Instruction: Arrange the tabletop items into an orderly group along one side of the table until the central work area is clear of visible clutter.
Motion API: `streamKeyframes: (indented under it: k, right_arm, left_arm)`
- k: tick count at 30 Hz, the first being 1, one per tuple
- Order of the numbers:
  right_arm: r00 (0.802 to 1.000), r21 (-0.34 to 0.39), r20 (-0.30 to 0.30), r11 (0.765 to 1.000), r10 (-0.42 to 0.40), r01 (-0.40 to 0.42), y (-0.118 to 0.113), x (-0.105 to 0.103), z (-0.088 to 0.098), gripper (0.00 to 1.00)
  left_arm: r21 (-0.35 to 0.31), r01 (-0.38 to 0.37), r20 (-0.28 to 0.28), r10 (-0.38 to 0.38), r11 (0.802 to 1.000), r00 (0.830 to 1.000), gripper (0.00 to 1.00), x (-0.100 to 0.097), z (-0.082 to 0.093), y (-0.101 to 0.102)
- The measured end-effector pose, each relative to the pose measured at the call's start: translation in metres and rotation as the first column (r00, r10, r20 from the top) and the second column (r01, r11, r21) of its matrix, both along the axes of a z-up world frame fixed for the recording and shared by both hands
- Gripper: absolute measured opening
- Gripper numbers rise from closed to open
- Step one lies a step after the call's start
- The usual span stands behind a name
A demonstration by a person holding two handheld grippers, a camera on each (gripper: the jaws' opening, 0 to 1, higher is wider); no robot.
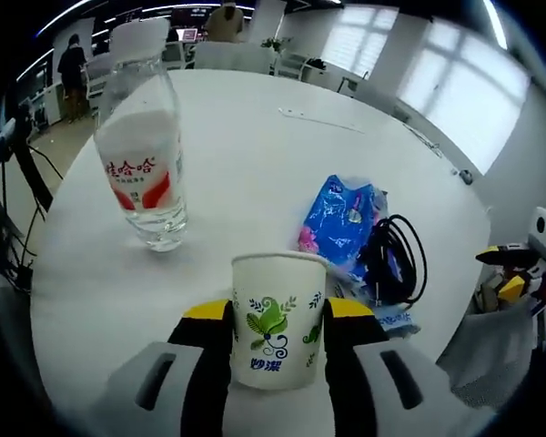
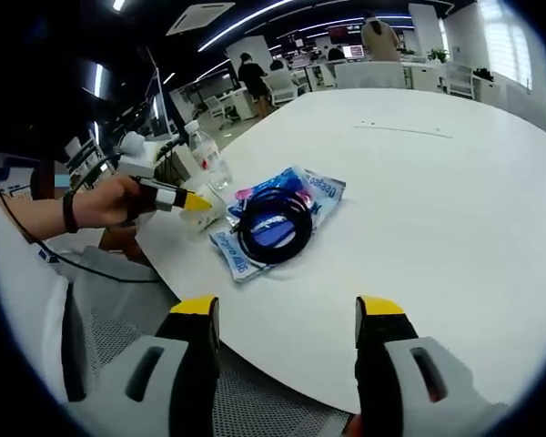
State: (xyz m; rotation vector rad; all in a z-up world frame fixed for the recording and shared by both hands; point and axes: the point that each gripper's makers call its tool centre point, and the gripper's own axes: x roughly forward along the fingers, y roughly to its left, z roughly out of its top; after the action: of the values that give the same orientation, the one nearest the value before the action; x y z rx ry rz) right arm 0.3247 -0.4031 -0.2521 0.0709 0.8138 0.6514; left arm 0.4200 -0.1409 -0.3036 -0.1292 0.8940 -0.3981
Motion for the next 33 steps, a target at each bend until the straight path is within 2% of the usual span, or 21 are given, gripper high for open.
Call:
streamKeyframes:
  k: [7,12,16,19,20,21,22,23,24,25,33]
  right_arm:
    - [1.000,0.004,0.000,1.000,0.014,-0.014,0.007,0.000,0.000,0.60]
    - [0.999,0.010,-0.002,0.999,0.034,-0.034,0.017,-0.002,0.000,0.59]
    - [0.998,0.013,-0.008,0.998,0.059,-0.058,0.026,-0.005,-0.002,0.58]
    - [0.996,0.014,-0.012,0.996,0.090,-0.090,0.035,-0.008,-0.001,0.56]
    - [0.995,0.014,-0.011,0.995,0.099,-0.099,0.038,-0.008,0.000,0.55]
    - [0.994,0.014,-0.010,0.994,0.107,-0.107,0.041,-0.008,0.001,0.55]
    - [0.993,0.016,-0.008,0.993,0.119,-0.119,0.045,-0.007,0.002,0.55]
    - [0.991,0.017,-0.003,0.991,0.131,-0.131,0.050,-0.007,0.004,0.54]
    - [0.990,0.019,0.001,0.990,0.138,-0.138,0.053,-0.006,0.005,0.54]
    - [0.989,0.023,0.006,0.989,0.146,-0.146,0.057,-0.005,0.007,0.53]
    - [0.990,0.126,0.032,0.982,0.138,-0.141,0.084,0.008,0.027,0.49]
  left_arm:
    - [-0.030,-0.009,0.003,0.009,1.000,1.000,0.39,-0.014,0.006,0.004]
    - [-0.004,0.015,0.011,-0.015,1.000,1.000,0.39,-0.026,0.008,0.007]
    - [-0.015,0.022,0.026,-0.022,1.000,0.999,0.39,-0.034,0.016,0.006]
    - [-0.027,0.053,0.053,-0.052,0.998,0.997,0.39,-0.039,0.022,0.000]
    - [-0.070,0.075,0.080,-0.069,0.995,0.994,0.40,-0.039,0.028,-0.008]
    - [-0.093,0.079,0.086,-0.071,0.993,0.994,0.40,-0.039,0.031,-0.011]
    - [-0.145,0.086,0.096,-0.073,0.986,0.993,0.40,-0.041,0.035,-0.017]
    - [-0.153,0.102,0.106,-0.086,0.983,0.991,0.40,-0.042,0.036,-0.019]
    - [-0.142,0.113,0.106,-0.098,0.983,0.990,0.40,-0.044,0.036,-0.020]
    - [-0.119,0.159,0.119,-0.145,0.980,0.982,0.40,-0.047,0.036,-0.023]
    - [-0.100,0.235,0.140,-0.220,0.967,0.965,0.40,-0.057,0.042,-0.046]
